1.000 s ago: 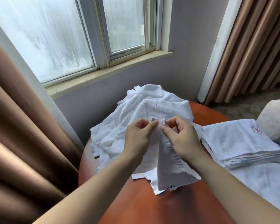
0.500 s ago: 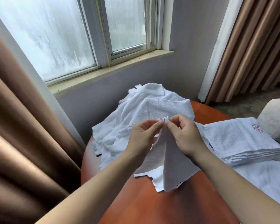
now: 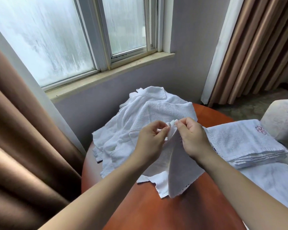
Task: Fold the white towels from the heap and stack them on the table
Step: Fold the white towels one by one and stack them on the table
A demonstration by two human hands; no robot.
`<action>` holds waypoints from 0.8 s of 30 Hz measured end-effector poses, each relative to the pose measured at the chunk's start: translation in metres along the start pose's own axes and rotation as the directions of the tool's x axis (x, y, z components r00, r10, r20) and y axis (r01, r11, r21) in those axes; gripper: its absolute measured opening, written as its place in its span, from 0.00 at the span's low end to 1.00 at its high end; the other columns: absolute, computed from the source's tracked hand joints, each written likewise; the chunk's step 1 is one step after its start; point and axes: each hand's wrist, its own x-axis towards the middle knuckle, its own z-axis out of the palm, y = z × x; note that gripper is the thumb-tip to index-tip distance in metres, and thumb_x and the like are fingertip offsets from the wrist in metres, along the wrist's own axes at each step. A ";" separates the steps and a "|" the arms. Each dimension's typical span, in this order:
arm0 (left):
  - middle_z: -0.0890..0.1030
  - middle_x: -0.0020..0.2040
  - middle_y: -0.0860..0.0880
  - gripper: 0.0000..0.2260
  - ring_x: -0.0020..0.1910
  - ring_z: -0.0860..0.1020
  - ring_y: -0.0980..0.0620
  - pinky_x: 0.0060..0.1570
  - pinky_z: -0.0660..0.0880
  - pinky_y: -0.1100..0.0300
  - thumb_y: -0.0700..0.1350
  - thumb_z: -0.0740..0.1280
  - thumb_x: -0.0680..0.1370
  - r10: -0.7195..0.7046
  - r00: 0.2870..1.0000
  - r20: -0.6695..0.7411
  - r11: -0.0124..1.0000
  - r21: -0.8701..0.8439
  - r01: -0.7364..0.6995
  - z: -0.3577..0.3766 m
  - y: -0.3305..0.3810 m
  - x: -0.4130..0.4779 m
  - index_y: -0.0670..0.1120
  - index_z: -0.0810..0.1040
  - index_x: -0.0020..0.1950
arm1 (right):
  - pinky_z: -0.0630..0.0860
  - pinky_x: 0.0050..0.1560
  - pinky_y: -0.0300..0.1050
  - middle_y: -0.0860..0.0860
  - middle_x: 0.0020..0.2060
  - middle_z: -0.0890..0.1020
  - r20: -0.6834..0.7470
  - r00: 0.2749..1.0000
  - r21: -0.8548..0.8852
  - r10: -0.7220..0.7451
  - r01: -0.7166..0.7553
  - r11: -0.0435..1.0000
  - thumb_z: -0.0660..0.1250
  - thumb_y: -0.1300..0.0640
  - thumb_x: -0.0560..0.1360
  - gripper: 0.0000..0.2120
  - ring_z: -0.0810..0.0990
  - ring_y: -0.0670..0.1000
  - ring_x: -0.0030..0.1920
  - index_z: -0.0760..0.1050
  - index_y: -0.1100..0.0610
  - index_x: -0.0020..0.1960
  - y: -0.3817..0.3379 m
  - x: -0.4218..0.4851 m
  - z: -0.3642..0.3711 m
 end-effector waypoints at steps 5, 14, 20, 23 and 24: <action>0.78 0.34 0.57 0.03 0.32 0.75 0.63 0.36 0.69 0.70 0.42 0.71 0.75 0.131 0.991 0.001 0.979 0.160 -0.130 0.000 -0.002 0.000 0.45 0.79 0.44 | 0.72 0.41 0.31 0.45 0.36 0.80 0.047 0.997 0.045 -0.063 0.061 0.997 0.63 0.54 0.80 0.09 0.77 0.39 0.38 0.76 0.54 0.42 -0.001 0.000 -0.001; 0.73 0.26 0.57 0.09 0.25 0.69 0.60 0.27 0.65 0.68 0.38 0.70 0.75 -0.037 0.993 -0.114 0.997 -0.065 0.030 -0.001 -0.008 0.004 0.46 0.75 0.36 | 0.73 0.39 0.33 0.41 0.31 0.80 0.148 0.985 0.022 -0.086 0.084 0.996 0.73 0.60 0.72 0.06 0.77 0.40 0.34 0.78 0.51 0.43 0.006 0.001 -0.001; 0.71 0.29 0.51 0.11 0.27 0.67 0.56 0.27 0.64 0.64 0.40 0.68 0.77 -0.121 0.985 -0.126 0.984 -0.145 0.102 -0.001 -0.004 0.008 0.47 0.72 0.36 | 0.70 0.38 0.24 0.39 0.31 0.80 -0.040 0.985 0.132 -0.170 0.174 0.976 0.73 0.65 0.72 0.13 0.77 0.33 0.34 0.78 0.47 0.37 0.000 -0.001 0.002; 0.74 0.32 0.47 0.10 0.27 0.67 0.55 0.26 0.64 0.64 0.39 0.68 0.78 -0.128 0.988 -0.090 0.984 -0.132 0.116 0.001 -0.001 0.009 0.45 0.72 0.37 | 0.71 0.42 0.23 0.43 0.38 0.81 -0.062 0.969 0.134 -0.241 0.247 0.960 0.73 0.67 0.71 0.15 0.79 0.32 0.38 0.78 0.48 0.37 -0.004 -0.002 0.004; 0.74 0.34 0.45 0.10 0.29 0.68 0.54 0.27 0.64 0.63 0.39 0.67 0.78 -0.136 0.987 -0.088 0.982 -0.142 0.123 0.002 -0.001 0.008 0.45 0.72 0.37 | 0.71 0.42 0.24 0.43 0.38 0.81 -0.059 0.963 0.123 -0.263 0.268 0.955 0.73 0.68 0.70 0.15 0.79 0.32 0.39 0.79 0.48 0.38 -0.004 -0.002 0.005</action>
